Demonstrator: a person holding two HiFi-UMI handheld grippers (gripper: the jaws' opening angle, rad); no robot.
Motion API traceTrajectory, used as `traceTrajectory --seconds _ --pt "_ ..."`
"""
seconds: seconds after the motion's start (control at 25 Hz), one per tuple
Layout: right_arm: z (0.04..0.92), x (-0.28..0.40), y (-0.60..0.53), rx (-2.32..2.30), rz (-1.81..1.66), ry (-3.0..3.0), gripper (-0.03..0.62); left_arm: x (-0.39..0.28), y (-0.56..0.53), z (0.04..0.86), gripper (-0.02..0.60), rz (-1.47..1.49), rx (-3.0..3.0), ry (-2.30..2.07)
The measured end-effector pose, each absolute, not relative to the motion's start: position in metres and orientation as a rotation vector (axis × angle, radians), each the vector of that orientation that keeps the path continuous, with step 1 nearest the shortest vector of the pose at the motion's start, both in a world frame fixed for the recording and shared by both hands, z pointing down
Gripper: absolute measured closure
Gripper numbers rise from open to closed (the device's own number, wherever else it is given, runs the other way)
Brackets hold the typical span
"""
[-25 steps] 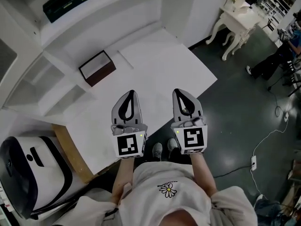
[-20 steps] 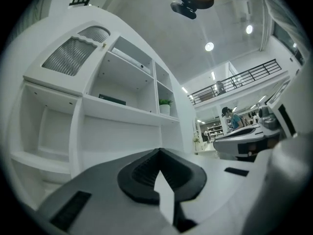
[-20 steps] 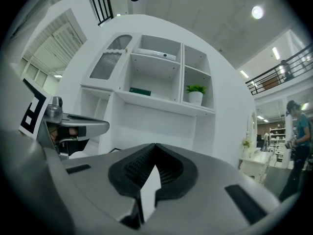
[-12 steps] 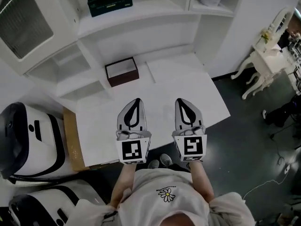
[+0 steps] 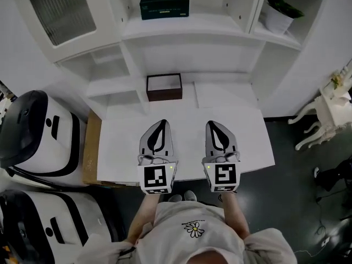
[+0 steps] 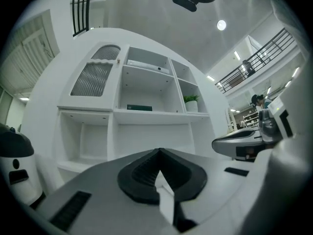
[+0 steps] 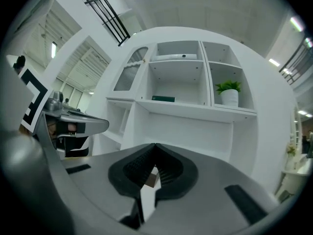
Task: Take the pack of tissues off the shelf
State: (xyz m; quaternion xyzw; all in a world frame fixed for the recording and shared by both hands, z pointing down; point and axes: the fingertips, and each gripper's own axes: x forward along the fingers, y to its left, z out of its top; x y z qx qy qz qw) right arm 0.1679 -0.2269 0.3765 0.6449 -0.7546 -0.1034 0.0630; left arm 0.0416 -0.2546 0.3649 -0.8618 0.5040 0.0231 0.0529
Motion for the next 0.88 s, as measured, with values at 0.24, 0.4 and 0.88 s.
traceTrajectory --seconds 0.24,0.4,0.88 --pt "0.378 0.164 -0.231 1.902 -0.319 -2.339 0.592 0.038 -0.251 0.363 0.581 0.063 -2.578 1.573" --pt "0.378 0.160 -0.229 1.874 -0.329 -2.381 0.592 0.036 -0.251 0.361 0.581 0.062 -2.562 1.587" --pt "0.325 0.142 -0.245 1.778 -0.425 -2.505 0.586 0.025 -0.261 0.347 0.581 0.082 -2.535 1.600"
